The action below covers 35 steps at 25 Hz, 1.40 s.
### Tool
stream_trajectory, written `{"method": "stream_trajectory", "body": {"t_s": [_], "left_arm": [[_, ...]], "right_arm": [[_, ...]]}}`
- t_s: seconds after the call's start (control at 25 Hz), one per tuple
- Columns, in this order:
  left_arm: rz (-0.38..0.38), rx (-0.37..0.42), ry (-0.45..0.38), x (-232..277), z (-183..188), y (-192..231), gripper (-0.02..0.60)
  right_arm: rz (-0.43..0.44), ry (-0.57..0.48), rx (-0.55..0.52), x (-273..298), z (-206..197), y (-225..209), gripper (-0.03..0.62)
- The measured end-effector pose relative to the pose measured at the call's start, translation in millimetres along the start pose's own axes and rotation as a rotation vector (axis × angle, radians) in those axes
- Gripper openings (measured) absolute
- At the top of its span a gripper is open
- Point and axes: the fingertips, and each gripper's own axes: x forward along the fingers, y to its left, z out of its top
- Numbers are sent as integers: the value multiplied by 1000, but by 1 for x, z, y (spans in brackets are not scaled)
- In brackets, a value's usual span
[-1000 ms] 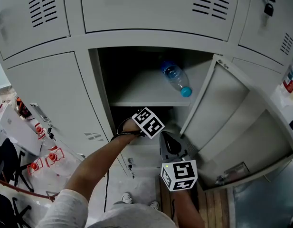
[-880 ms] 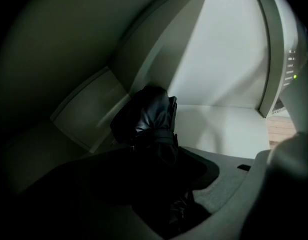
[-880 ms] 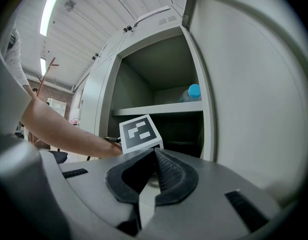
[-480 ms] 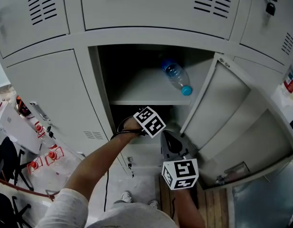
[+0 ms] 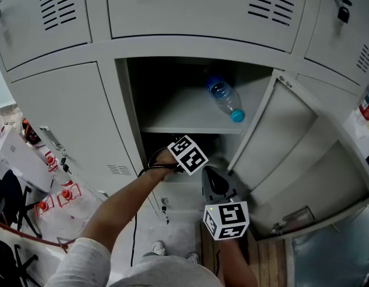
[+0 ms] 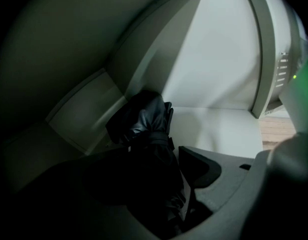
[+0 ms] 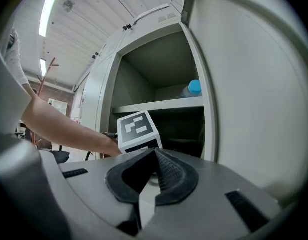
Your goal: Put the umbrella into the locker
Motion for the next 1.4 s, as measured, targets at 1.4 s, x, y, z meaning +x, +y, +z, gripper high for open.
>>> {"method": "stream_trajectory", "body": {"t_s": [1.4], "left_arm": [[26, -195, -227, -50, 15, -5, 324]], "right_arm": [[65, -47, 61, -7, 9, 2, 3]]}}
